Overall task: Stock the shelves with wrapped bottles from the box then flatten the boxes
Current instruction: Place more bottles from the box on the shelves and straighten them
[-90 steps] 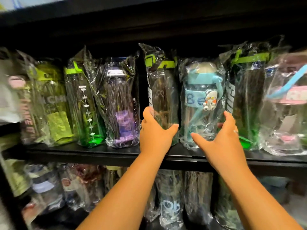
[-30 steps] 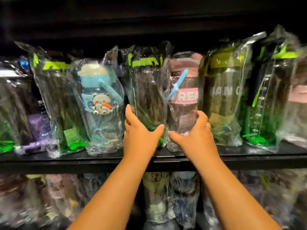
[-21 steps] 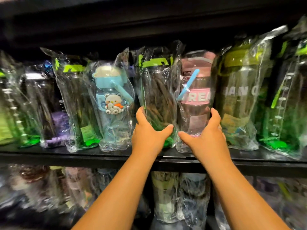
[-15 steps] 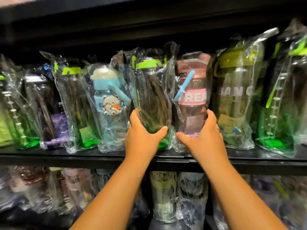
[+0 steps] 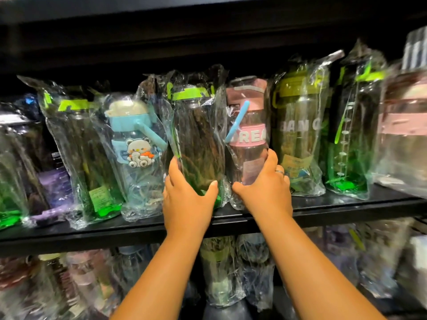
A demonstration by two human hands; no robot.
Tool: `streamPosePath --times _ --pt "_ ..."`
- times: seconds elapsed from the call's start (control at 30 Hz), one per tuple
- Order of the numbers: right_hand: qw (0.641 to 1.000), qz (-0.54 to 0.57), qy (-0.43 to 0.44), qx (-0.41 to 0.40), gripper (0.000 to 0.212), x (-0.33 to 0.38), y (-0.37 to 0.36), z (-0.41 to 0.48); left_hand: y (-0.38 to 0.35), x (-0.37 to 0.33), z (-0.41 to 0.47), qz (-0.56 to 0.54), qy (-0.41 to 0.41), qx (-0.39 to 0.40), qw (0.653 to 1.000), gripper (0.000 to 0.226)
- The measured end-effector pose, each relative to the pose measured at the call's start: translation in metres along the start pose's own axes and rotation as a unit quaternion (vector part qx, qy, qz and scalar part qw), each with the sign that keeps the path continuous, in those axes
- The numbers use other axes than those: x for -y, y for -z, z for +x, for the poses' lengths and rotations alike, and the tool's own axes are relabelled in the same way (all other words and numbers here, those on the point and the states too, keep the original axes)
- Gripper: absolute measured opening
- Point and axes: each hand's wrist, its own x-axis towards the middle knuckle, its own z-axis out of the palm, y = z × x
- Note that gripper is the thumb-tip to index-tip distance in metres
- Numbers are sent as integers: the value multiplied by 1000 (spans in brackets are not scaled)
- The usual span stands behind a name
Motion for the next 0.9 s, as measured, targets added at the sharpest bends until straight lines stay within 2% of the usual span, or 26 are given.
streamPosePath --times 0.17,0.4,0.5,0.63,0.7,0.73,0.83,0.9 --pt "1000 -8 -8 -22 107 -2 3 -9 -1 -1 0 3 -4 3 1000 96" --pt "999 12 36 -26 104 -9 7 -26 1 -2 -4 -40 -30 -32 998 102" --pt "996 62 60 -37 78 -28 20 -38 2 1 -12 -98 -66 -84 989 92" --pt "985 106 79 -107 37 -67 55 -42 -11 -12 -37 -112 -203 -143 962 72" --pt "980 107 73 -150 34 -86 75 -32 -25 -36 -54 -143 -250 -98 953 63" --pt "979 97 69 -166 39 -95 84 -24 -33 -50 -61 -163 -247 -54 954 63" --pt "981 58 45 -180 65 -118 109 6 -63 -93 -71 -169 -164 79 969 80" --pt "987 54 24 -152 84 -128 119 26 -85 -114 -70 -160 -103 118 975 93"
